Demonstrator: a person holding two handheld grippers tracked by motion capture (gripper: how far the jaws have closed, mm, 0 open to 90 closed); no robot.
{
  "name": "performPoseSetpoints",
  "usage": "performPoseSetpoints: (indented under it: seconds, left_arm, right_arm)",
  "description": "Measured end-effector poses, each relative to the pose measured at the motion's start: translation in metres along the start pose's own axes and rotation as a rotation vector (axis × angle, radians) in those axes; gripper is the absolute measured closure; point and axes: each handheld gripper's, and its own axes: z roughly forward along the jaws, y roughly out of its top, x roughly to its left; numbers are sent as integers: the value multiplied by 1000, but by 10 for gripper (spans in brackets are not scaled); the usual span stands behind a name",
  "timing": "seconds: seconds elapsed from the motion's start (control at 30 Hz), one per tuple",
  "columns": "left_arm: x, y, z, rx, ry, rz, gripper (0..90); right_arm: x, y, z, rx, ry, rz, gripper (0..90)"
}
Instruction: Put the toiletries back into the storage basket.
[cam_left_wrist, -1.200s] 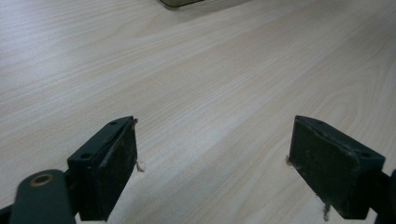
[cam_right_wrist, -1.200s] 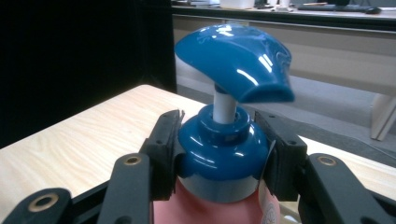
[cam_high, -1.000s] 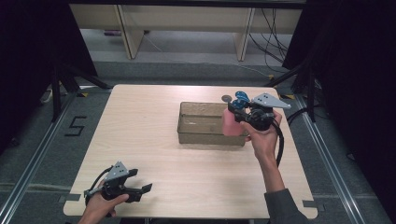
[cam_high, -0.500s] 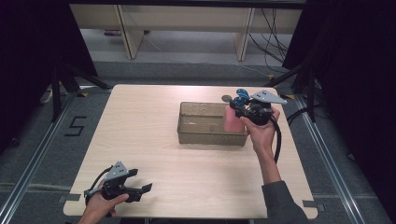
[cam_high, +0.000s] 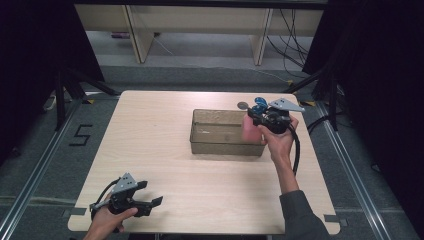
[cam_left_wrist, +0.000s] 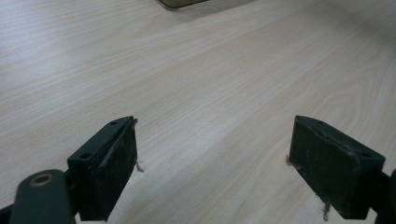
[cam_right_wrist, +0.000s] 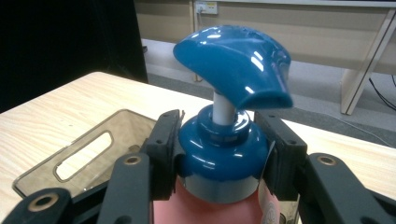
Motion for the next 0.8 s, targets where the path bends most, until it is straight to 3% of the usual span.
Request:
performPoseSetpoints:
  seconds: [0.1,0.17,0.23,0.37,0.43,0.67,0.8]
  left_arm:
    - [0,1,-1,5,2,0,147]
    - [0,1,-1,4,-1,3,147]
    - [0,0,0,0,0,1,147]
    - [0,0,0,1,-2,2,147]
    - [0,1,-1,9,-2,3,147]
    - [0,1,-1,1,-8,3,147]
    - [0,1,-1,-3,-8,1,147]
  right_arm:
    - [-3,-3,1,-10,-19,-9,536]
    - [-2,-4,2,8,-6,13,536]
    - [-5,-7,3,2,-17,-12,536]
    - [-6,-10,4,15,-14,-5,536]
    - [-3,-12,5,22,-13,27,536]
    - [-5,-17,10,18,1,-10,536]
    - [-3,-19,9,41,-1,0,536]
